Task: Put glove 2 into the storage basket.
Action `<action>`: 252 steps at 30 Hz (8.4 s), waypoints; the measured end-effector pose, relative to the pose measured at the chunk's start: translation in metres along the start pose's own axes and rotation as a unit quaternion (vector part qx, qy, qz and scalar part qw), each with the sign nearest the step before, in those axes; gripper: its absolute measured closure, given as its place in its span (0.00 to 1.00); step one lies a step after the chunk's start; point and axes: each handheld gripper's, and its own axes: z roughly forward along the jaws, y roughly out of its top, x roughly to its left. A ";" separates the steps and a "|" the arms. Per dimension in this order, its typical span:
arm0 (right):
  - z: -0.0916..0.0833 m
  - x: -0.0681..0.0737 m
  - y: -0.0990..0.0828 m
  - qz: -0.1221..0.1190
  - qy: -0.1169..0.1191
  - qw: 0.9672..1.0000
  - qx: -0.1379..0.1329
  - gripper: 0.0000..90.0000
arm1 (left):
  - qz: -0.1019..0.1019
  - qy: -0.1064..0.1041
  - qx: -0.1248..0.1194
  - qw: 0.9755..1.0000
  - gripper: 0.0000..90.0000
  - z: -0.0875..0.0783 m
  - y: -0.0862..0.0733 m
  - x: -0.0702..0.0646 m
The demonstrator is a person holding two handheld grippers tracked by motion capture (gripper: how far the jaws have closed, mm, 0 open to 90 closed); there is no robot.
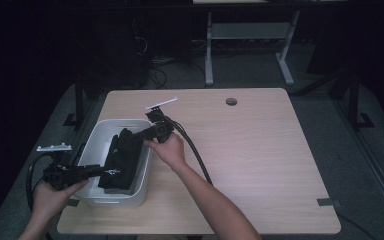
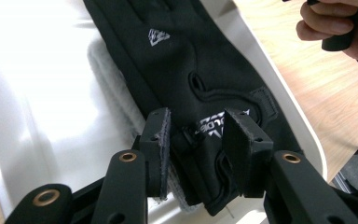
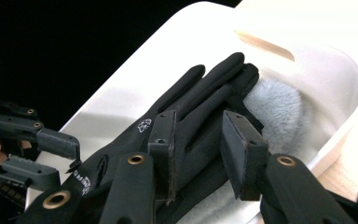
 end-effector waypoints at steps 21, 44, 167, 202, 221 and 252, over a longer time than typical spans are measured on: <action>-0.046 -0.008 0.001 -0.003 0.002 0.999 -0.032 0.60 | 0.021 -0.028 -0.028 0.999 0.67 -0.002 0.020 -0.026; -0.084 -0.020 -0.002 0.002 -0.013 0.998 -0.053 0.55 | 0.046 -0.061 -0.033 0.996 0.65 0.013 0.039 -0.055; -0.262 -0.114 -0.111 0.101 -0.086 0.981 -0.142 0.41 | 0.118 -0.170 0.026 0.978 0.37 0.135 0.074 -0.172; -0.289 -0.137 -0.165 0.133 -0.106 0.976 -0.138 0.39 | 0.130 -0.182 0.040 0.974 0.34 0.166 0.056 -0.192; -0.303 -0.144 -0.194 0.140 -0.120 0.975 -0.128 0.38 | 0.136 -0.183 0.048 0.973 0.33 0.180 0.041 -0.196; -0.317 -0.151 -0.237 0.156 -0.120 0.971 -0.138 0.36 | 0.136 -0.192 0.055 0.970 0.32 0.193 0.022 -0.197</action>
